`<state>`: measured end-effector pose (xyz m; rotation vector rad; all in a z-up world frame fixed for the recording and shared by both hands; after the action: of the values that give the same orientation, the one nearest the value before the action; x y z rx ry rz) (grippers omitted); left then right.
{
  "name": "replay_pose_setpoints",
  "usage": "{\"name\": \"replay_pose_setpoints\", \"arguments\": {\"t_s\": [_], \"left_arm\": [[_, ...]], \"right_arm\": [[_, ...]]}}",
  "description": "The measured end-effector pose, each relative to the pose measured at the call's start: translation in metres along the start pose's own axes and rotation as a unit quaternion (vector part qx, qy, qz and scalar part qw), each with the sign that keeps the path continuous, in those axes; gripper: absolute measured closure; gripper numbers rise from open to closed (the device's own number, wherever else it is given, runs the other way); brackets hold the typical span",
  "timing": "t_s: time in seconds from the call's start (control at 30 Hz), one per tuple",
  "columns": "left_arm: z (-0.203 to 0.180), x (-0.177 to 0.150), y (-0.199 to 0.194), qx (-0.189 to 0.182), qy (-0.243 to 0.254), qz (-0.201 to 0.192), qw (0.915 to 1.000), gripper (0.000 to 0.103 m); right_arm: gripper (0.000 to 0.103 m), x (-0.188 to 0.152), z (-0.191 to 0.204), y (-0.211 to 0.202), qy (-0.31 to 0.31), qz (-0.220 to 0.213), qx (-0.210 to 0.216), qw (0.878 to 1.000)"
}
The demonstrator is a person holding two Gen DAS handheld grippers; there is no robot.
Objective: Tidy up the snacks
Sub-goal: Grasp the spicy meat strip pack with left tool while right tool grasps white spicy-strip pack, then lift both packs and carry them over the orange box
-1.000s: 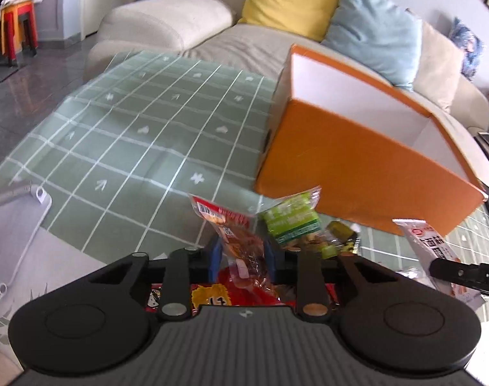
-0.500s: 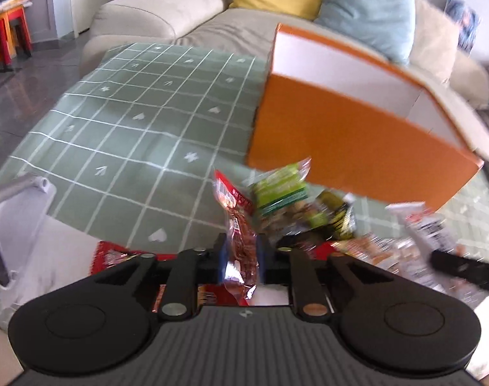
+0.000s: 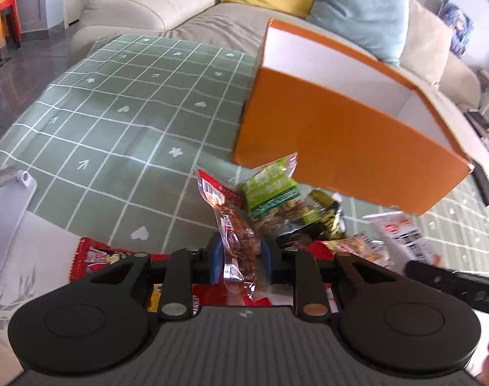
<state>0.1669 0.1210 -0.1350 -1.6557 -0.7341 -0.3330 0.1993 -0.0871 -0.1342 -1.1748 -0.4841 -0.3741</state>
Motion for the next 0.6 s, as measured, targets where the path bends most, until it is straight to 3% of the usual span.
{"name": "replay_pose_setpoints", "arguments": {"t_s": [0.13,0.27,0.6], "left_arm": [[-0.007,0.0,0.004,-0.013,0.0,0.007,0.9999,0.076],[-0.007,-0.007,0.013,0.003,-0.004,0.036,0.9993,0.077],[-0.01,-0.013,0.029,0.021,0.012,0.045,0.9987,0.077]], "right_arm": [[0.058,-0.001,0.003,0.003,-0.01,0.0,0.0,1.0],[0.058,-0.002,0.003,0.003,-0.011,-0.003,-0.001,1.0],[0.058,0.0,0.001,0.004,-0.008,-0.004,0.005,1.0]]}}
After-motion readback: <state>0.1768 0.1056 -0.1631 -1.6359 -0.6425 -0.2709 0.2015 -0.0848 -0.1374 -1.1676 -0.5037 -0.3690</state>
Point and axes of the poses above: each gripper's, at about its wrist camera, not at the fingertips, and y roughly the way its jaws point, z to its left, x to its top, the point moved 8 cm from there along y, roughly the way its jaws point, and after that the axes turned 1 degree about -z, right-handed, at the moved point
